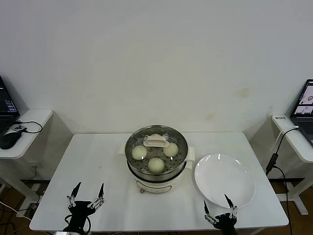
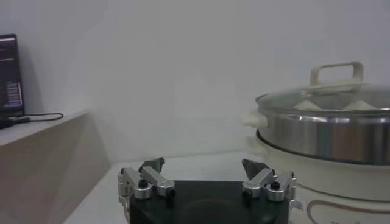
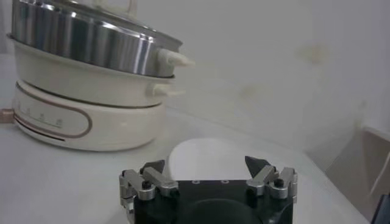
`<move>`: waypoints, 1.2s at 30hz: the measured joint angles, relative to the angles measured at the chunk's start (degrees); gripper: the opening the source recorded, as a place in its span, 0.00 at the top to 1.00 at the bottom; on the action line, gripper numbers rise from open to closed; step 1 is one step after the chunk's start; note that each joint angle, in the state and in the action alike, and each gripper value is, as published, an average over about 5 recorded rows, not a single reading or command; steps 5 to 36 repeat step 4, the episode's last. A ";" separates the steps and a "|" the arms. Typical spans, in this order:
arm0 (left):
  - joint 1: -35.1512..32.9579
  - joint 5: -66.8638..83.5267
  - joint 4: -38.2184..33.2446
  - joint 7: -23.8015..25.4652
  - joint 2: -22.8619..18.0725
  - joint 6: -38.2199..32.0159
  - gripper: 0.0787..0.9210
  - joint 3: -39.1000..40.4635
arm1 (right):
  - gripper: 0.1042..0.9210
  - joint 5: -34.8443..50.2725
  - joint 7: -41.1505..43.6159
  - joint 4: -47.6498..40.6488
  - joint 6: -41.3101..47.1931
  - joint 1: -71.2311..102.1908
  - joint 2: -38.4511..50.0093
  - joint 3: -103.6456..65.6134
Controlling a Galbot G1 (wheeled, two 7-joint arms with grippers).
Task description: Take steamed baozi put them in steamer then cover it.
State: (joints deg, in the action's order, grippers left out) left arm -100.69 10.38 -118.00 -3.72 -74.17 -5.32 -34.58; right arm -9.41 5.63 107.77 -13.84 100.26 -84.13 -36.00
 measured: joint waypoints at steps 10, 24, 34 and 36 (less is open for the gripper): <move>-0.26 0.07 -0.31 0.02 0.04 0.04 0.12 0.04 | 0.12 -0.22 0.03 -0.05 -0.16 -0.02 -0.08 0.14; -0.26 0.07 -0.31 0.02 0.04 0.04 0.12 0.04 | 0.12 -0.22 0.03 -0.05 -0.16 -0.02 -0.08 0.14; -0.26 0.07 -0.31 0.02 0.04 0.04 0.12 0.04 | 0.12 -0.22 0.03 -0.05 -0.16 -0.02 -0.08 0.14; -0.26 0.07 -0.31 0.02 0.04 0.04 0.12 0.04 | 0.12 -0.22 0.03 -0.05 -0.16 -0.02 -0.08 0.14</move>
